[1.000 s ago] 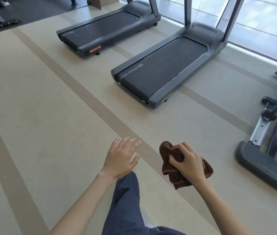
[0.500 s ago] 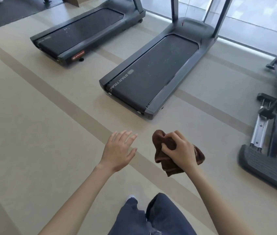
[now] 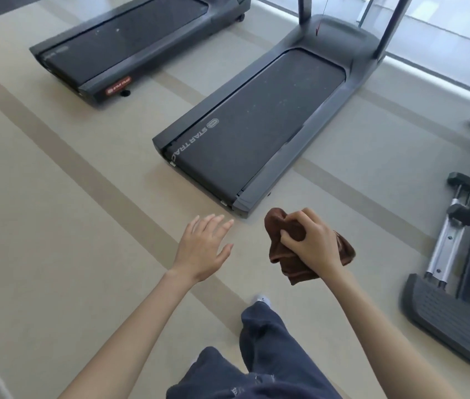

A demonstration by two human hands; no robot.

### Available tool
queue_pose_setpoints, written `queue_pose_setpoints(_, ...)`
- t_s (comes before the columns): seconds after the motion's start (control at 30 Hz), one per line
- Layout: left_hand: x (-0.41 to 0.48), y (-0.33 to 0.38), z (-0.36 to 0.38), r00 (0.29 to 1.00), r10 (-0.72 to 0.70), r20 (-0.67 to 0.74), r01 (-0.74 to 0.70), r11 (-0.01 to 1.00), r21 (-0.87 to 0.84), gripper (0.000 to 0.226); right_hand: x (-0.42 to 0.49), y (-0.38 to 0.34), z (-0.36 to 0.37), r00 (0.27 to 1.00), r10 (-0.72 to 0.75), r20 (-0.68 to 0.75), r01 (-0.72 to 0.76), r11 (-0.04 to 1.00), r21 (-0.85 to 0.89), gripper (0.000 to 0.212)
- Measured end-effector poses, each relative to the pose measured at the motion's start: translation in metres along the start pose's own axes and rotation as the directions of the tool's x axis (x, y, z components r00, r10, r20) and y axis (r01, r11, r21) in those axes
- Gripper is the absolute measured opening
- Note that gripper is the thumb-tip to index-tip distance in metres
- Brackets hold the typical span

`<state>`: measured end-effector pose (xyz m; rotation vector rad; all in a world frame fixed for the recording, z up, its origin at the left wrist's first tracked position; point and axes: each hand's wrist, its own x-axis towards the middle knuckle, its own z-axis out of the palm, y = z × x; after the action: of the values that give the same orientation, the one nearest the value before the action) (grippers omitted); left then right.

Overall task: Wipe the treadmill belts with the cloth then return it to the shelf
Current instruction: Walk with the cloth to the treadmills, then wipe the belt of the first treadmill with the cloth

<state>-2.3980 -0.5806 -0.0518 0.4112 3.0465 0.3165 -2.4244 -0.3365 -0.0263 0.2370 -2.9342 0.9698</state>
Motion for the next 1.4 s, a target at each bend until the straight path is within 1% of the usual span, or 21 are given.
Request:
queue_pose_setpoints(0.1,0.046,0.012,-0.002,0.998,-0.029,-0.059,0.029,1.0,0.005,0.051,0.045,0.02,-0.018,0.999,-0.049,-0.002,0.049,0.999,0.009,0.015)
queue_pose_setpoints(0.23,0.094,0.015,0.003,0.999,-0.049,0.004,0.049,0.999,0.009,0.05,0.096,0.046,-0.025,0.994,-0.085,0.069,0.085,0.996,-0.002,0.015)
queue_pose_setpoints(0.33,0.115,0.006,0.007,0.993,-0.114,-0.01,0.114,0.993,0.002,0.049,0.127,0.058,-0.017,0.984,-0.125,0.13,0.126,0.992,0.003,0.015)
queue_pose_setpoints(0.47,0.145,-0.019,0.016,0.979,-0.202,0.0,0.202,0.979,-0.001,0.049,0.187,0.064,0.002,0.936,-0.251,0.246,0.27,0.962,-0.048,0.015)
queue_pose_setpoints(0.63,0.201,-0.056,0.026,0.949,-0.314,-0.023,0.313,0.949,-0.018,0.052,0.277,0.061,0.024,0.891,-0.342,0.299,0.377,0.924,-0.067,0.015)
queue_pose_setpoints(0.8,0.252,-0.091,0.031,0.883,-0.467,-0.041,0.463,0.882,-0.085,0.051,0.369,0.052,0.043,0.823,-0.382,0.421,0.438,0.898,-0.041,0.015)
queue_pose_setpoints(0.9,0.276,-0.109,0.035,0.87,-0.49,-0.045,0.486,0.871,-0.073,0.049,0.415,0.048,0.058,0.785,-0.409,0.465,0.476,0.879,-0.031,0.015)
queue_pose_setpoints(1.07,0.306,-0.125,0.045,0.827,-0.56,-0.042,0.555,0.826,-0.097,0.047,0.468,0.052,0.081,0.693,-0.463,0.552,0.552,0.834,0.005,0.015)
queue_pose_setpoints(1.17,0.323,-0.121,0.061,0.77,-0.637,-0.036,0.628,0.766,-0.136,0.047,0.496,0.059,0.096,0.637,-0.488,0.598,0.585,0.81,0.038,0.016)
queue_pose_setpoints(1.33,0.35,-0.092,0.113,0.661,-0.746,0.074,0.747,0.648,-0.147,0.05,0.532,0.086,0.129,0.542,-0.519,0.661,0.615,0.781,0.109,0.016)
queue_pose_setpoints(1.4,0.365,-0.082,0.141,0.616,-0.782,0.09,0.785,0.601,-0.151,0.049,0.547,0.103,0.146,0.493,-0.542,0.681,0.633,0.76,0.147,0.016)
